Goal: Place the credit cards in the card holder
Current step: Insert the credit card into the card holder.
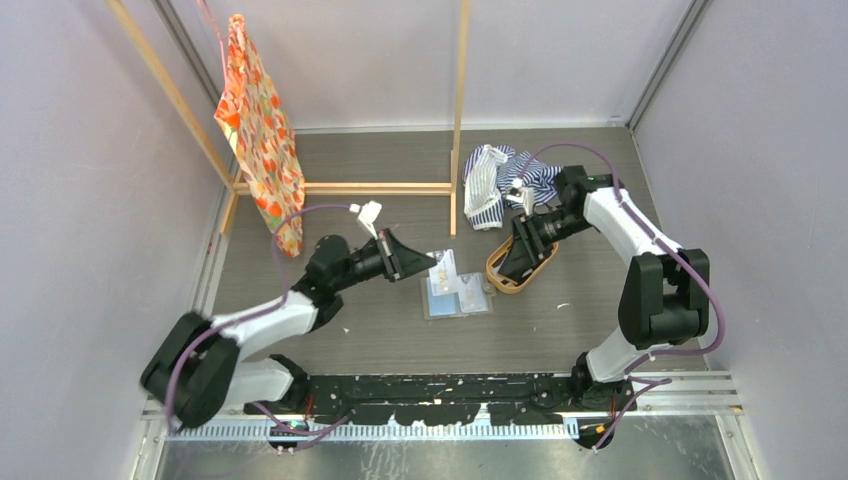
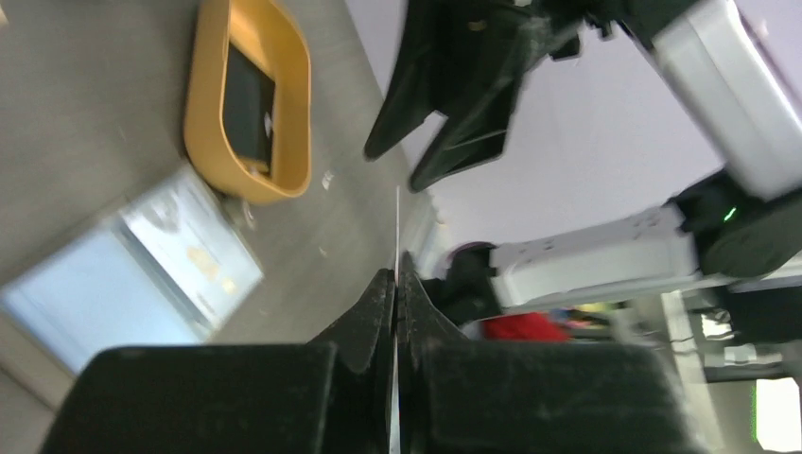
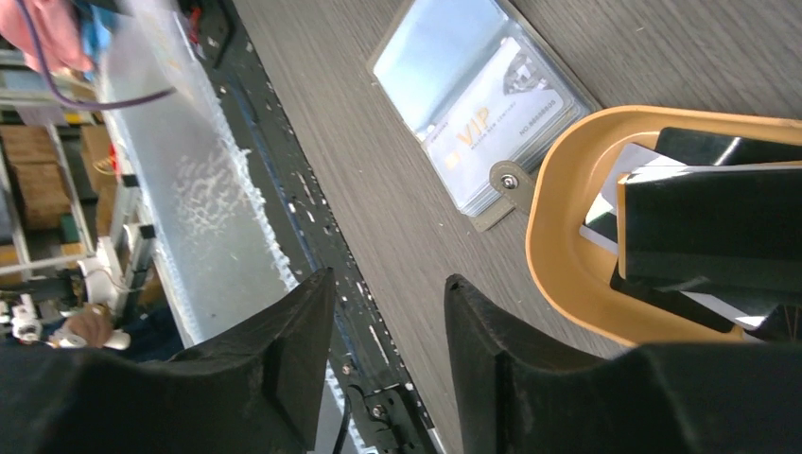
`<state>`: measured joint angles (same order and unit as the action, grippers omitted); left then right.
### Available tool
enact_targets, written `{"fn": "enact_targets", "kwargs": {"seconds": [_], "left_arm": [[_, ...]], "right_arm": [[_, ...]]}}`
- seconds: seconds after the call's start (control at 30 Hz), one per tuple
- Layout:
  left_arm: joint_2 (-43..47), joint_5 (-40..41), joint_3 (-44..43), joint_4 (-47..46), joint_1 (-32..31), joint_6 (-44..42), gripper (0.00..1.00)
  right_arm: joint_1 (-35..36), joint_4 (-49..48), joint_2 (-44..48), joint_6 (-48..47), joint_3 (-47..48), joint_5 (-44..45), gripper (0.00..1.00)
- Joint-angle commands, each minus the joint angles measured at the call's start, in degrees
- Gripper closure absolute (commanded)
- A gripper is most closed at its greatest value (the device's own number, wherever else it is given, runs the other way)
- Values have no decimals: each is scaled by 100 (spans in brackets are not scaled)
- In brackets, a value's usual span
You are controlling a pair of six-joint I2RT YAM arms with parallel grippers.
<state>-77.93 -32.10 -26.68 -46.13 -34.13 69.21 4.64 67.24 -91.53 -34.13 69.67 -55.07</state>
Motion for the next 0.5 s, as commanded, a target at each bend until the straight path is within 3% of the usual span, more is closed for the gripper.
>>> {"fn": "enact_targets", "kwargs": {"seconds": [0.0,0.13,0.23,0.47], "left_arm": [[1321,1045,595,1329,-44,-3107,100],[1247,1124,733,1071,-13,-2901,100],[578,1273,934,48,-14,-2327,100],[-1125,1554,1039,-2082,-145,-1172,100]], "right_arm": [[633,-862,107,406,-163,714,52],[1204,-1165,-91,734,-125,1234,71],[1473,-1351,-248,981,-171,1330,88],[2010,-1695,-830,1456,-191,1908,92]]}}
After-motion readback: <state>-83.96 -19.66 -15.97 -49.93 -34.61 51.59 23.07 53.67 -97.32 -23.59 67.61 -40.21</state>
